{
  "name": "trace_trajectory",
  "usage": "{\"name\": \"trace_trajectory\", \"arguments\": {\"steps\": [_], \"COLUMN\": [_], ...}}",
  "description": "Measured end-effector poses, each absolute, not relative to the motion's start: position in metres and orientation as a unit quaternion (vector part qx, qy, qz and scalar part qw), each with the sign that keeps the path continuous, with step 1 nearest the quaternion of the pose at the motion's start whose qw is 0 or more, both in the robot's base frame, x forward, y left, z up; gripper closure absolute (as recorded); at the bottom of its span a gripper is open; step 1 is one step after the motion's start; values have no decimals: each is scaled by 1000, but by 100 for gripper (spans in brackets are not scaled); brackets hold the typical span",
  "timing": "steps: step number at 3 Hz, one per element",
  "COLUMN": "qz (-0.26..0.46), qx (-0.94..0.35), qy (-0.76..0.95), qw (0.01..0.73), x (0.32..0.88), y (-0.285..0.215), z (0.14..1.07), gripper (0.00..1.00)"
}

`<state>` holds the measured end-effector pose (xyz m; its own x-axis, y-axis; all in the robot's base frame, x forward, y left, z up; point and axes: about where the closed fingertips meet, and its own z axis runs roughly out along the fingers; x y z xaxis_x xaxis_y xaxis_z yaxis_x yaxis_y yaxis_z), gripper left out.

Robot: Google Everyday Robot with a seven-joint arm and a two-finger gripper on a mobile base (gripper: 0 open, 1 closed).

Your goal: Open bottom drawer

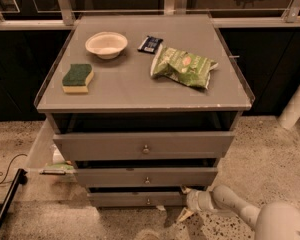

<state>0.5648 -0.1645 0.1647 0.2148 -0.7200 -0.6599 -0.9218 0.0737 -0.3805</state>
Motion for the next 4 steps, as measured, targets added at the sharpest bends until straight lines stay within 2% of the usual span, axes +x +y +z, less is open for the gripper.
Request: {"name": "trace_trajectory", "arguments": {"steps": [2, 3, 4], "qz": [133, 133, 134], "qx": [-665, -665, -665], "qy": [624, 624, 623], "qw": [388, 388, 388], "x": [568, 568, 568], "y": [-166, -166, -166], "z": [153, 153, 153], "gripper": [0, 17, 41]}}
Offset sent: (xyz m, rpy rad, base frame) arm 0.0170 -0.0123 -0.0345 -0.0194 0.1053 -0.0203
